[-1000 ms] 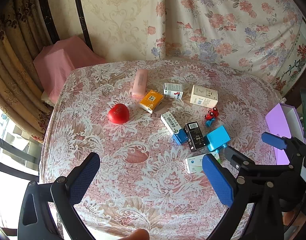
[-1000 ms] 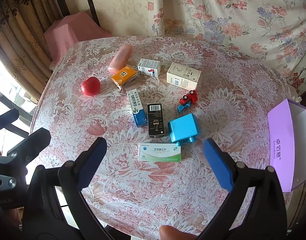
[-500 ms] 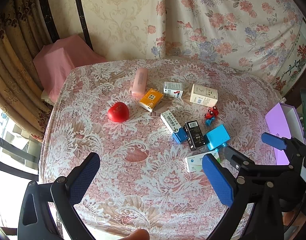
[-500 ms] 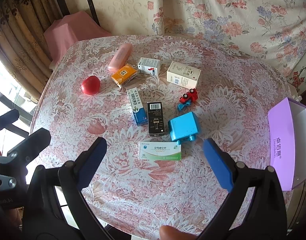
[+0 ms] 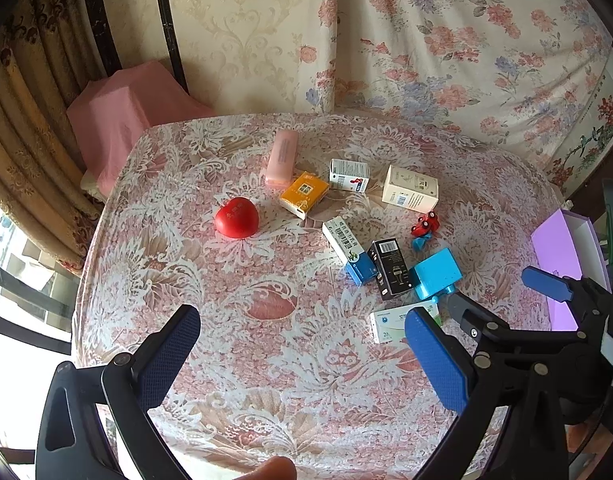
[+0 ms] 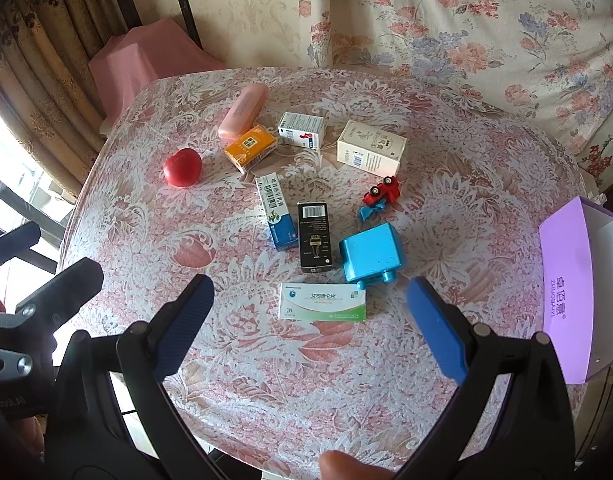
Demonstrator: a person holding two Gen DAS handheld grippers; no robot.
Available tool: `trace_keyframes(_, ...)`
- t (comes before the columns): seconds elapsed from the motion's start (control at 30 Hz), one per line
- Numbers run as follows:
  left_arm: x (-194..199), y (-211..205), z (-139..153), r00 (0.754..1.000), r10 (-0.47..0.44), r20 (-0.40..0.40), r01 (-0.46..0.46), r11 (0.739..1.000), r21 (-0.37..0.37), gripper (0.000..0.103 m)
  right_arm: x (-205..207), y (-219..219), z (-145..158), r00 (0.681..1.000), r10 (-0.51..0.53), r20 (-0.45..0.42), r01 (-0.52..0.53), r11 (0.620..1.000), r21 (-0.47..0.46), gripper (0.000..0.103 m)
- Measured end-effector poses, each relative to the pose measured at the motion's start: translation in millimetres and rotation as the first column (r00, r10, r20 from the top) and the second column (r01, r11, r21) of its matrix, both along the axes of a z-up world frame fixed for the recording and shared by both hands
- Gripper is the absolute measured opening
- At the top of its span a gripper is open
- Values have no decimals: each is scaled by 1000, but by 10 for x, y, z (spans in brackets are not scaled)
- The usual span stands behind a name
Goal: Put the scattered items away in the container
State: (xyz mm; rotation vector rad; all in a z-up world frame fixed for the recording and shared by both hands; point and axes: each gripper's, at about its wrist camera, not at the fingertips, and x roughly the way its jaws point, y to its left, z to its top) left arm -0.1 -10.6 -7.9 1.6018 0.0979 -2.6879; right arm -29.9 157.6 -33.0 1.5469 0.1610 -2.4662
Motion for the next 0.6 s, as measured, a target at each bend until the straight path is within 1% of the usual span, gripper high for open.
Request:
trace_keyframes(0.1, -20, -51, -42, 1000, 3, -2, -3, 1000, 11, 102, -32, -48, -33, 999, 30, -10, -30, 999, -13, 98)
trace_keyframes(0.2, -52, -130, -97, 1000, 4, -17, -3, 1000, 20, 102, -98, -126, -72, 996, 79, -40, -81, 996, -40, 98)
trace_keyframes(0.33, -125, -330, -220, 996, -34, -85, 35, 999, 10, 102, -231, -200, -178, 988, 114, -103, -124, 987, -98, 98)
trace_keyframes(0.4, -204, -487, -318, 992, -61, -113, 62, 998, 5, 102, -316, -278, -308, 982, 149, -113, -161, 981, -107, 98)
trace_keyframes(0.5, -408, -751, -514, 989, -91, -114, 94, 995, 24, 102, -463, -441, -558, 970, 212, -116, -224, 969, -100, 97)
trace_keyframes(0.6, -654, -980, -750, 987, -122, -108, 128, 991, 46, 102, -663, -634, -869, 954, 293, -59, -297, 952, -72, 93)
